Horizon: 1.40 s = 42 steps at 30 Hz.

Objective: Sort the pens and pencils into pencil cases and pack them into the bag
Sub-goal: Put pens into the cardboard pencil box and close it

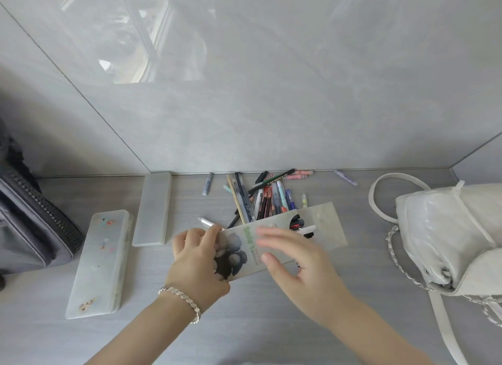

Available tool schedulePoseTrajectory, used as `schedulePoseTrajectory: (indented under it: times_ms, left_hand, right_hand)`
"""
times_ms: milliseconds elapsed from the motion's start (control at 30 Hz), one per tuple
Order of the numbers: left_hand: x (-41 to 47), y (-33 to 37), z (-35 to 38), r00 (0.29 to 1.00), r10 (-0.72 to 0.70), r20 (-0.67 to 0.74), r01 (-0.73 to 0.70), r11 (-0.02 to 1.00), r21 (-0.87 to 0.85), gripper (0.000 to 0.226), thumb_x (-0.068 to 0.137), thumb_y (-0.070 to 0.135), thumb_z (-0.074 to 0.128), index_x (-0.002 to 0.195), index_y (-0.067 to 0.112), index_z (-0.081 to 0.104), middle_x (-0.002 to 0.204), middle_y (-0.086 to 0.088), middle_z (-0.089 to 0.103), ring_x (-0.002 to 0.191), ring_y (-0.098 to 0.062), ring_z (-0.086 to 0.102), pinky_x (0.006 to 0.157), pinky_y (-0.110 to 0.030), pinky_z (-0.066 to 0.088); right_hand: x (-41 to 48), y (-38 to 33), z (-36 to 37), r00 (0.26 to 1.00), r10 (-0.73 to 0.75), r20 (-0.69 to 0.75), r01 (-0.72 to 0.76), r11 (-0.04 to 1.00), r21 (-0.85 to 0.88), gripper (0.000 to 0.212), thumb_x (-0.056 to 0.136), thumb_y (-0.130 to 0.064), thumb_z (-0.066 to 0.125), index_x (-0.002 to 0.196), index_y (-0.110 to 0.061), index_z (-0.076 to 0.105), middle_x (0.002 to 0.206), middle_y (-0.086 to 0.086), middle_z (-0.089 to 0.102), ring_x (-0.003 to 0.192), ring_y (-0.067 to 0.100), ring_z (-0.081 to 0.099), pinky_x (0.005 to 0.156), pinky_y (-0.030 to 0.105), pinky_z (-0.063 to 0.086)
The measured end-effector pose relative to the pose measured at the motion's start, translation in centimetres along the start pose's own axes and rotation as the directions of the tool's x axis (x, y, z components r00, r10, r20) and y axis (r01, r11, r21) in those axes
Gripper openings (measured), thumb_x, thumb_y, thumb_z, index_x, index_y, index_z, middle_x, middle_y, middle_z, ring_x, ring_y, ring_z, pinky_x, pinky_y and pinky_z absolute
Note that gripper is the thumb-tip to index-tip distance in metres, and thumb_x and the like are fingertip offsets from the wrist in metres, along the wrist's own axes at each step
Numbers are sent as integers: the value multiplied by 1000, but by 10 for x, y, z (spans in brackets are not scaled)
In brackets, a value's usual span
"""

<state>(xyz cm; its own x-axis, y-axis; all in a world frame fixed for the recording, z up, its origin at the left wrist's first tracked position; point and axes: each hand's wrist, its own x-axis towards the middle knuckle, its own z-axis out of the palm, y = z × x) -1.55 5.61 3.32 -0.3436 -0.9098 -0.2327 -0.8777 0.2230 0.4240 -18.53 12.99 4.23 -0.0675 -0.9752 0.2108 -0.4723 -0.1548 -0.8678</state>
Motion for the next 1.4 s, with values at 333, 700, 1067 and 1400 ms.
schedulePoseTrajectory:
  times_ms: [333, 700, 1067, 1400]
  left_hand:
    - [5, -9, -5, 999, 53, 3, -54, 998, 45, 73, 66, 13, 59, 132, 28, 31, 107, 10, 25, 110, -14, 17, 78, -16, 32]
    - [9, -11, -6, 998, 53, -21, -53, 999, 10, 75, 62, 14, 64, 131, 26, 36, 106, 9, 29, 101, -10, 11, 82, -16, 29]
    - [8, -11, -13, 999, 45, 12, -45, 999, 26, 81, 63, 14, 67, 135, 25, 32, 108, 11, 27, 119, -20, 18, 84, -15, 28]
    - [7, -1, -10, 1000, -8, -7, 8, 1000, -11, 77, 65, 15, 65, 135, 27, 33, 107, 9, 28, 118, -20, 19, 80, -17, 33]
  right_hand:
    - [21, 37, -44, 961, 230, -156, -268, 915, -302, 23, 73, -18, 77, 93, -25, 70, 90, -31, 49, 88, 11, 52, 85, 24, 40]
    - [17, 40, -53, 958, 284, 49, -270, 943, -192, 22, 81, -10, 68, 88, -31, 65, 87, -22, 58, 85, -9, 52, 75, 2, 37]
    - [20, 43, -63, 883, 467, 52, -452, 874, -179, 22, 91, -19, 55, 72, -31, 58, 68, -12, 61, 57, 3, 49, 59, 8, 38]
    - [20, 24, -28, 842, 460, -281, -480, 877, -3, 18, 85, -10, 64, 102, -10, 67, 84, -11, 64, 78, 2, 64, 68, 0, 43]
